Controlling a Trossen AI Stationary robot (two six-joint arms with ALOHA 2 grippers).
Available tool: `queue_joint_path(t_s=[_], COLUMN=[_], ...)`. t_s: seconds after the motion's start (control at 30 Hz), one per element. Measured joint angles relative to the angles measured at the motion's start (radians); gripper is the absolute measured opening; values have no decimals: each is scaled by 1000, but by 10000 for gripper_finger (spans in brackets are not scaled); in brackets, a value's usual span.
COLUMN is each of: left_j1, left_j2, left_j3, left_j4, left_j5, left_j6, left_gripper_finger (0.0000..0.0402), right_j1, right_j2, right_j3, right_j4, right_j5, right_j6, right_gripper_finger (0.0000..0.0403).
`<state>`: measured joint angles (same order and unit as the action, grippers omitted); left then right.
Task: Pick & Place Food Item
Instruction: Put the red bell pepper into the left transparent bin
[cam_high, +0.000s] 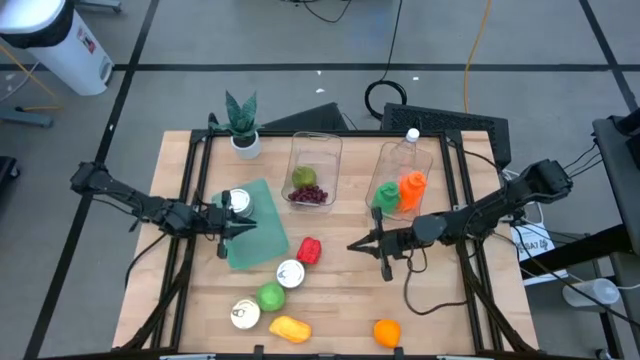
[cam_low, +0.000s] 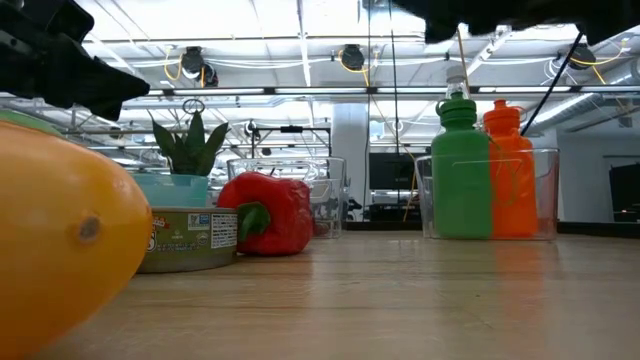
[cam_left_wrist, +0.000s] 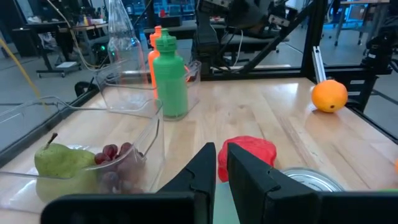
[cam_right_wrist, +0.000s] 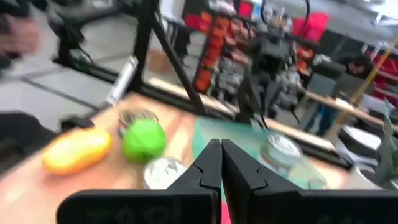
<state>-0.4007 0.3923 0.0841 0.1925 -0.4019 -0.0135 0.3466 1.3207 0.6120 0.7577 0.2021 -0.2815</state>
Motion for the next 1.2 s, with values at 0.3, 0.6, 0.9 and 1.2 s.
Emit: queue_joint_path(t_s=[0.3,0.6,0.9,1.2], left_j1=[0,1,1,1], left_j2=[0,0,0,0], left_j3=[1,2,2,2], left_j4=[0,-5,-8,-8], left_j5=[0,0,0,1], left_j6=[4,-16,-29,-49], left_gripper_finger=[49,49,49,49], right_j1=[0,-23,-65,-156], right_j2=[187,358,395,489], right_j3=[221,488,533,560], right_j4=[-196,-498,-524,-466], right_j5=[30,82,81,-154], right_j6=[-49,-66,-22,48], right_gripper_finger=[0,0,15,2])
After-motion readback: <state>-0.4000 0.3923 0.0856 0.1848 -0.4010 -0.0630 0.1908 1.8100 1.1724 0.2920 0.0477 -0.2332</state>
